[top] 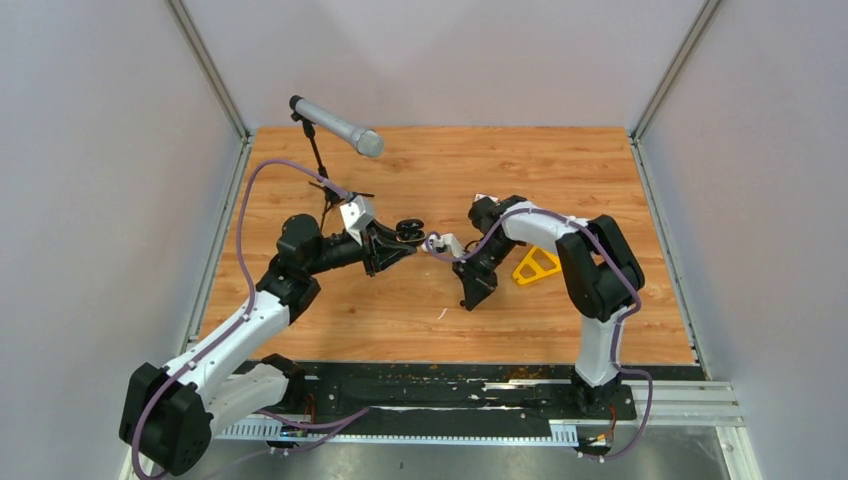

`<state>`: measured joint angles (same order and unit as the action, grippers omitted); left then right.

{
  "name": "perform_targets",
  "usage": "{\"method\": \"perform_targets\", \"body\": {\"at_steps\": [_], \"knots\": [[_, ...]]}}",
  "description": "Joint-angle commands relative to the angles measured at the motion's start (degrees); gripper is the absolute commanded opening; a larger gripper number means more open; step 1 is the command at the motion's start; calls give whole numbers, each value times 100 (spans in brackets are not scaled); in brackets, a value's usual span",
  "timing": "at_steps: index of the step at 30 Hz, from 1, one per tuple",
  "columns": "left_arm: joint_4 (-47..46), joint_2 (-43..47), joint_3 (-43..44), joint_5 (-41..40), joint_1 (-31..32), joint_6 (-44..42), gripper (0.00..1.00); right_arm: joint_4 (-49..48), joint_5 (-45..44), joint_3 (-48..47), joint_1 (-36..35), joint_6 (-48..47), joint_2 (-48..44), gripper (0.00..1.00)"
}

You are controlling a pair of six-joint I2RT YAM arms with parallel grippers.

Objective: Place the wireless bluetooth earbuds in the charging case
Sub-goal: Pick up the earbud from the center of the board.

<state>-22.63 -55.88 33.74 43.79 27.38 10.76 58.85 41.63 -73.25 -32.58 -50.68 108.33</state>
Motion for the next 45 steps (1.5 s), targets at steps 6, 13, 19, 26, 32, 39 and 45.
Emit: {"method": "perform_targets", "body": {"at_steps": [6,13,19,26,32,39,45], "knots": [[690,-178,710,143,-13,-463,0,234,1521,-228,1302,1498,818,5],[687,-250,760,132,-13,-496,0,280,695,-672,1968,1608,847,30],[490,-189,601,105,-13,-373,0,-322,-581,-754,2043,1910,-19,26],[404,-86,472,77,-13,-273,0,-323,-999,-107,1536,2324,-839,19],[485,-18,453,79,-14,-318,0,-860,-1913,184,1186,2207,-688,13],[588,61,468,79,-42,-386,0,-930,-2263,-16,889,1544,-21,21],[564,85,442,61,-90,-408,0,-970,-2431,-27,429,1438,139,22]]}}
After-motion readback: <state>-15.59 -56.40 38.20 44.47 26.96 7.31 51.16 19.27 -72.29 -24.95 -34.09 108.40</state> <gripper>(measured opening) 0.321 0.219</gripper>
